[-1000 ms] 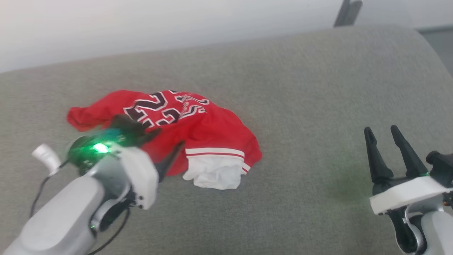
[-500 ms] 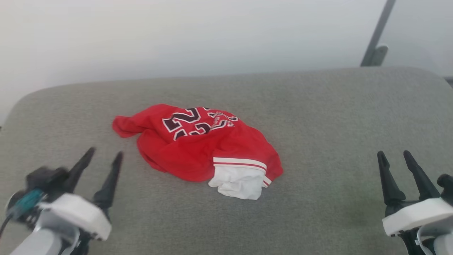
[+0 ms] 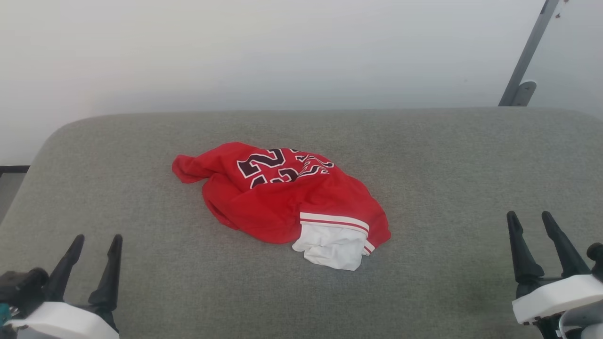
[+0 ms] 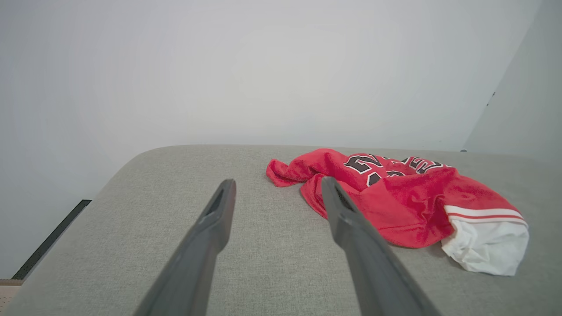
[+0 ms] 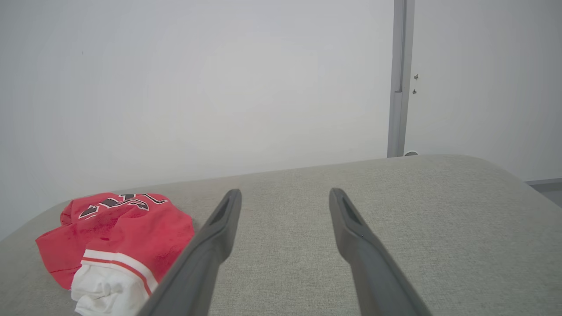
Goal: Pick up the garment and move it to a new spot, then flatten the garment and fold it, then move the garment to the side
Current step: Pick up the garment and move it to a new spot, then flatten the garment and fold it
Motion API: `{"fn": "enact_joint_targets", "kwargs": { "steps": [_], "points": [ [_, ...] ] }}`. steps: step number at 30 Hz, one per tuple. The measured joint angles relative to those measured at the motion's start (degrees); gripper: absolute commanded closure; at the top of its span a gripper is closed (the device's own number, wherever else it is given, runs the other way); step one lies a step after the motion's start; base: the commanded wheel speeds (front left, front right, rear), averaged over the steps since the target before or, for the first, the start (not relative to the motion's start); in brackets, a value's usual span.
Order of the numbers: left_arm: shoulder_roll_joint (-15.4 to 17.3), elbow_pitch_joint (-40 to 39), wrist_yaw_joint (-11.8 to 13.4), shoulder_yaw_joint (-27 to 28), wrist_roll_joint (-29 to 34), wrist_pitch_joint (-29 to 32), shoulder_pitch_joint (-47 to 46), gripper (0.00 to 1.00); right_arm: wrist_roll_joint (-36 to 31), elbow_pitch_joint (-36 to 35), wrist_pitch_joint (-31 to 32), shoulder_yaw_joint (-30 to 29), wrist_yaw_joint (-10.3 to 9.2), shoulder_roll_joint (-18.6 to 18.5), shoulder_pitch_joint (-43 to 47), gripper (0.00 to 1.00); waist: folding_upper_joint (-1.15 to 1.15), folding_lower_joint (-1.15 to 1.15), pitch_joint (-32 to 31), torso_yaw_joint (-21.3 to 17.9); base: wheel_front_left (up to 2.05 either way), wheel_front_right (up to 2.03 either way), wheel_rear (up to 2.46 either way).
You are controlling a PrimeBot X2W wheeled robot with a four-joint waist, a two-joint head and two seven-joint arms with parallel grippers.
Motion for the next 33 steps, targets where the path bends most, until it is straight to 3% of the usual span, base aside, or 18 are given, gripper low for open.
{"fn": "enact_joint_targets", "kwargs": {
  "steps": [11,17,26,33],
  "points": [
    [-2.87,-0.92,-2.11,3.92,2.77,0.0,1.96,0.0,-0.12,-1.09,1.88,1.38,0.0,0.44,0.16,0.0,0.0,0.0,0.59,1.09,0.0,0.0,0.0],
    [-4.1,-1.83,-2.69,4.31,4.01,0.0,1.84,0.0,0.45,-2.29,4.97,5.32,-0.01,0.42,-0.54,0.0,0.0,0.0,1.9,2.57,0.0,0.0,0.0],
    [-6.19,-1.85,-3.34,3.13,5.1,-0.01,-0.87,0.0,2.01,-3.65,12.48,14.24,0.0,-0.36,-3.49,0.0,0.0,0.0,4.77,6.68,0.0,0.0,0.0],
    [-8.47,-1.02,-4.49,2.57,6.01,-0.01,-3.16,0.0,0.55,-3.13,20.15,17.13,0.0,-1.56,-5.77,0.0,0.0,0.0,7.71,10.03,0.0,0.0,0.0]
  ]
}}
